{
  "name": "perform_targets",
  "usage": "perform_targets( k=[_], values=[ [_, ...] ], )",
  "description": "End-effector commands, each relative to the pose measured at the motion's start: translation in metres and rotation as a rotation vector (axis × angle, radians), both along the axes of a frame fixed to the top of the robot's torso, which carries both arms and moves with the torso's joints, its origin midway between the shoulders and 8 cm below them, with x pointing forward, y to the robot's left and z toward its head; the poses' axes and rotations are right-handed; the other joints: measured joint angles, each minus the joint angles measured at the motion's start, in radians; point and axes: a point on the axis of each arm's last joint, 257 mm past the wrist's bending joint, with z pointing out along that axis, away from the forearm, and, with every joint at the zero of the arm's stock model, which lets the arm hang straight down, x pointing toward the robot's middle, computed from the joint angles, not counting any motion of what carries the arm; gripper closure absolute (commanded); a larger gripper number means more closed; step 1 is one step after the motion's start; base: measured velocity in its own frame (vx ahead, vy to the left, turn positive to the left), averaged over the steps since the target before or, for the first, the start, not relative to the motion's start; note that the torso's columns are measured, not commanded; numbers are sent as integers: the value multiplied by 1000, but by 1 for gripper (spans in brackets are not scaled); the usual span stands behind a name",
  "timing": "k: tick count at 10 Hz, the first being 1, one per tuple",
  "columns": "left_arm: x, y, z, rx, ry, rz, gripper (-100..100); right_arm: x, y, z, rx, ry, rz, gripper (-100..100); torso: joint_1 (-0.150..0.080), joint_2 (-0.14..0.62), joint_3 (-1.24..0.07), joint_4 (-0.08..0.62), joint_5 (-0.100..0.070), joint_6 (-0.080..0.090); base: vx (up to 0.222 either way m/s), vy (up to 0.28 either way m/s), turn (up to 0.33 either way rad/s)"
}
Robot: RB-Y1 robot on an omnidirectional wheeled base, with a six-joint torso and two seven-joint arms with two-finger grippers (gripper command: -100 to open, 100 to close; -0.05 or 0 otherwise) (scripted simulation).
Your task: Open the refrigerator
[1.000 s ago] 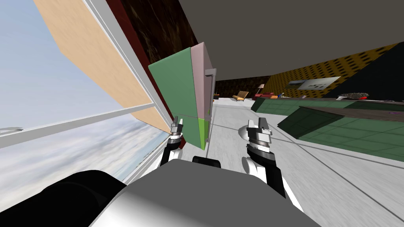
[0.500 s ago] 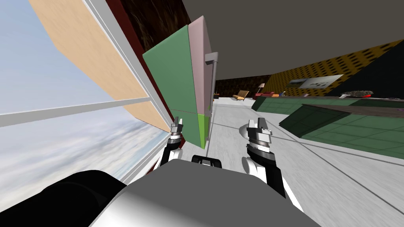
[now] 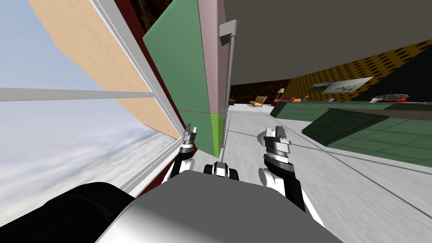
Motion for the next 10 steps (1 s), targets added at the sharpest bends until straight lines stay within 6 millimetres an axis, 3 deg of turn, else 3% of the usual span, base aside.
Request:
perform_targets(
  k=[1,10],
  values=[
    [9,-5,3,29,25,-27,-100,0,0,0,0,0,0,0,0,2,-5,3,0,0,14,-28,28],
    [44,-26,19,63,111,-92,-100,0,0,0,0,0,0,0,2,4,-5,4,1,0,19,-36,39]
  ],
)
